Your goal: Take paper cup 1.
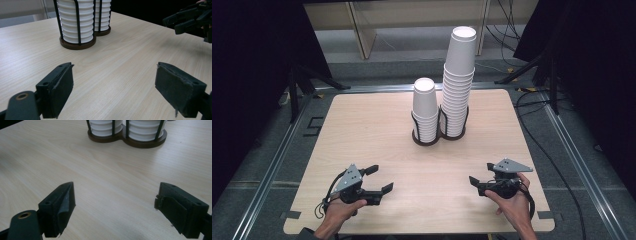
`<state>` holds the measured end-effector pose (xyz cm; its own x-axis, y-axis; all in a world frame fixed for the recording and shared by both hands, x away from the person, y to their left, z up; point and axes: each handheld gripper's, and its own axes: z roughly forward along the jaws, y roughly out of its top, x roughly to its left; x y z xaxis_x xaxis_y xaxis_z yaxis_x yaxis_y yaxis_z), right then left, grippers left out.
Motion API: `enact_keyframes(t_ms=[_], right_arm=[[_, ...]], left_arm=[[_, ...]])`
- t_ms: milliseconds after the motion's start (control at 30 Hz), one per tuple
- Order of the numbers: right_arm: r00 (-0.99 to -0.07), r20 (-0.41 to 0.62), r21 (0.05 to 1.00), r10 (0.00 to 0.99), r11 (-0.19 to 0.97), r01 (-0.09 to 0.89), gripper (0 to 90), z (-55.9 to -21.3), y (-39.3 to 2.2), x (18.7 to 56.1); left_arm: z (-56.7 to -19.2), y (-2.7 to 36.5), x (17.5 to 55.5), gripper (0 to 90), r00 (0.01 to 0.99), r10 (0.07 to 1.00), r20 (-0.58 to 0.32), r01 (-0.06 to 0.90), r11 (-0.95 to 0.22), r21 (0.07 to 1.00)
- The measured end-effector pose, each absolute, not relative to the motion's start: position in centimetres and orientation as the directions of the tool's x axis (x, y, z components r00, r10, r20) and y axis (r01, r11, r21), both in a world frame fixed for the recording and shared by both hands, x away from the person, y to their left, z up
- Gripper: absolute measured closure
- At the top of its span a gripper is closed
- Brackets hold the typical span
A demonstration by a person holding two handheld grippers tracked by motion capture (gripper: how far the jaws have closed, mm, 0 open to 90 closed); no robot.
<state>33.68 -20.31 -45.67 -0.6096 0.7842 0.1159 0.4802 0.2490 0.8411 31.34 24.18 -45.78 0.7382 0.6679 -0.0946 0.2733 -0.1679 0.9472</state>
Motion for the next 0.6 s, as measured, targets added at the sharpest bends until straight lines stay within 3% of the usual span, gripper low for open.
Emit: enact_keyframes(t_ms=[600], right_arm=[[-0.619,0.122,0.847,0.776,0.244,0.472,15.9,-45.59,-19.34,34.51]], left_arm=[[-45.82,24.18,31.44,14.7,0.744,0.662,-0.092,0.262,-0.162,0.951]])
